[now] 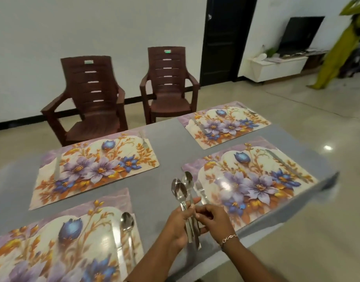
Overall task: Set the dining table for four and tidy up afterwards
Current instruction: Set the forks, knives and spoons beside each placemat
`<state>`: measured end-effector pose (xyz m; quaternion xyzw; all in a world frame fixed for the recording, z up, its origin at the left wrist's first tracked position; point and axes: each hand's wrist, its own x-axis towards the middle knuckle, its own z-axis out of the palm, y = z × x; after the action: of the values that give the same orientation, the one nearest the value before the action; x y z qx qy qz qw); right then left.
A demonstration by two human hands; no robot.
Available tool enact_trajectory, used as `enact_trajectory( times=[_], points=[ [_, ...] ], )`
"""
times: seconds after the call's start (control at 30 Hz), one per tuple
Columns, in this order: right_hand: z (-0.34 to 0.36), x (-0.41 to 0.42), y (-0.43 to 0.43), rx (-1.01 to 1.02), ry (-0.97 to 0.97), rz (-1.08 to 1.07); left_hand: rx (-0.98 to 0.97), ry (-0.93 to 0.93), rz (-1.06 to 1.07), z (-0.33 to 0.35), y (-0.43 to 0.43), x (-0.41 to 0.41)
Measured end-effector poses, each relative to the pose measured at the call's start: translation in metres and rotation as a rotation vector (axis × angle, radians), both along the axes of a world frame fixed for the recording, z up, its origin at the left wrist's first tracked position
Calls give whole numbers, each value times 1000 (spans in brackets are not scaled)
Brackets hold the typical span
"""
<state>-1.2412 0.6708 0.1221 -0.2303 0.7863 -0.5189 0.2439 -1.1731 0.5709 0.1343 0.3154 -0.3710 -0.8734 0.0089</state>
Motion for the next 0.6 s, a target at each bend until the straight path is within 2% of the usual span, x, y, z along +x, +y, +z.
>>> enact_trajectory(
  times=[0.13, 0.37, 0.6],
  points=[
    [-5, -54, 18, 16, -68, -35, 42, 8, -55, -11, 14, -56],
    [-15, -172, 69, 165, -2, -101, 157, 9, -67, -22, 30, -158],
    [-19, -275, 150, 355, 49, -276, 121, 2, -91, -20, 45, -228]
  ],
)
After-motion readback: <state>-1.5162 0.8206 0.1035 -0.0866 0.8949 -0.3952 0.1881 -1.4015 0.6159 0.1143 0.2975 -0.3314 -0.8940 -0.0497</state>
